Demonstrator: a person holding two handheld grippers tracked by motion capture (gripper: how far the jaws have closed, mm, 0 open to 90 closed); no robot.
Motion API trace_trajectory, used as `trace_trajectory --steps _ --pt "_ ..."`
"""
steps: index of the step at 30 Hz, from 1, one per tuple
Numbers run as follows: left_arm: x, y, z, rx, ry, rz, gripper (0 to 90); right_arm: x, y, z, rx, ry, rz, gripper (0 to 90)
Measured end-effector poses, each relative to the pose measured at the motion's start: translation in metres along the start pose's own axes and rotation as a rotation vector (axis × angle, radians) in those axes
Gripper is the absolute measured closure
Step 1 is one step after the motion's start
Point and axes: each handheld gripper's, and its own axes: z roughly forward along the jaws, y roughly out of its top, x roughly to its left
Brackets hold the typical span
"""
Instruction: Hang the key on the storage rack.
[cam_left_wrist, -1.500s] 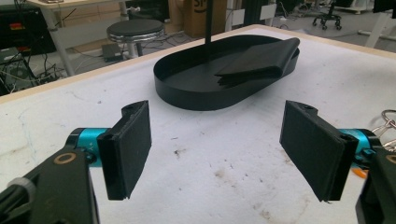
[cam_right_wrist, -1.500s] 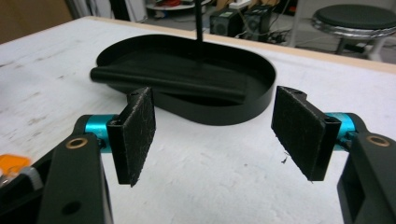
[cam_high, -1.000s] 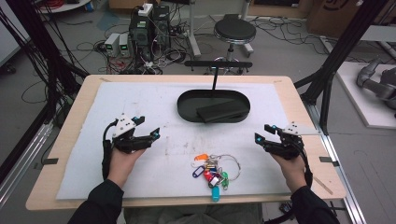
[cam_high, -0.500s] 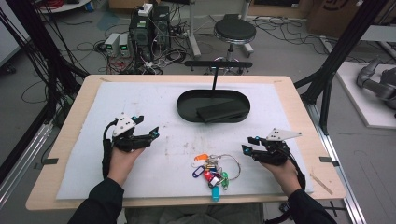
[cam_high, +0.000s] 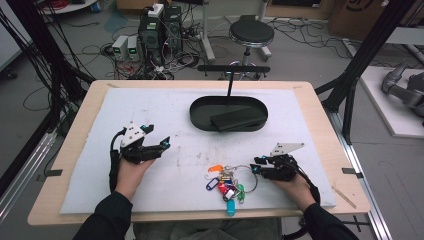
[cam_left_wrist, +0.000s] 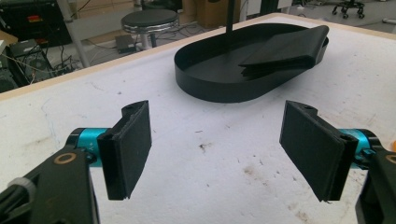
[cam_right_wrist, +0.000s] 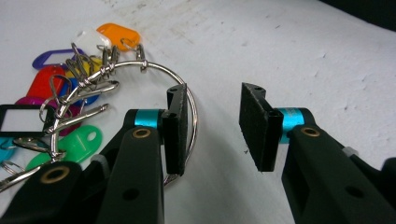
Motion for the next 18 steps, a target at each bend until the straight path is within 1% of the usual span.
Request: trace_trajectory --steps 6,7,9,14,18 --pt "-0.0003 -0.0002 -0.0001 0.004 0.0 0.002 25.1 0.0038 -0.0009 0.0072 0.051 -0.004 -0.021 63.1" --pt "-0.0003 -0.0003 0.0 0.005 0.001 0.002 25.1 0.0038 -0.001 0.0087 0.059 -0.008 -0.033 63.1" --pt "-0.0005 -0.0008 0.0002 0.004 0.001 0.001 25.1 0.0047 -0.0011 0.0094 0.057 -0.017 -0.047 63.8" --pt "-0.0009 -0.0011 0.0003 0.008 0.004 0.002 25.1 0.0077 -0.001 0.0095 0.064 -0.044 -0.072 68.6" --pt "-0.0017 -0.0018 0.0005 0.01 0.006 0.003 25.1 0.0083 0.0003 0.0103 0.067 -0.042 -0.084 76.4"
